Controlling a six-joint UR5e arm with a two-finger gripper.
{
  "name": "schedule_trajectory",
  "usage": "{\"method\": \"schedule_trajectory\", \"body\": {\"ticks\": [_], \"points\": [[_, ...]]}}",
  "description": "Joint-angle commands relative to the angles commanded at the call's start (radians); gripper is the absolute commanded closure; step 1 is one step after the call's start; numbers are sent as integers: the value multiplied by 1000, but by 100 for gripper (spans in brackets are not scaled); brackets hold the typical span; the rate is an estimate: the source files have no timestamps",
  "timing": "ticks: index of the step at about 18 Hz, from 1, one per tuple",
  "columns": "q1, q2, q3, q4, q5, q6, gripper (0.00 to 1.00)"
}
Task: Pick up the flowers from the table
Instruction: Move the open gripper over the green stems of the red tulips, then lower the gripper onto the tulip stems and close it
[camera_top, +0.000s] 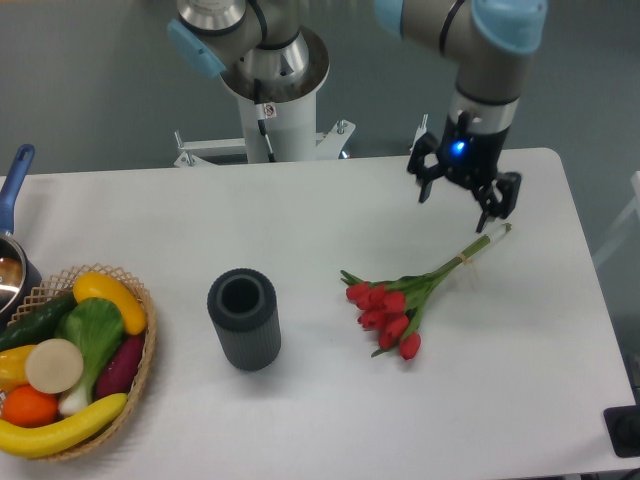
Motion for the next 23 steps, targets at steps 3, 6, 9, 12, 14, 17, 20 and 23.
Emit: {"method": "schedule_trajectory", "body": {"ticks": [3,6,9,12,14,17,20,23], "points": [[-37,-46,-64,137,52,-3,0],[-48,-72,-71,151,107,-8,0],[-43,-142,-25,152,106,23,0],[-41,-176,-12,146,106,26,0],[-40,-212,-14,154,109,26,0],[-40,-229,-22,149,111,26,0],[-40,-241,-19,143,138,32,3],[-45,-256,-25,145,155,35,2]]}}
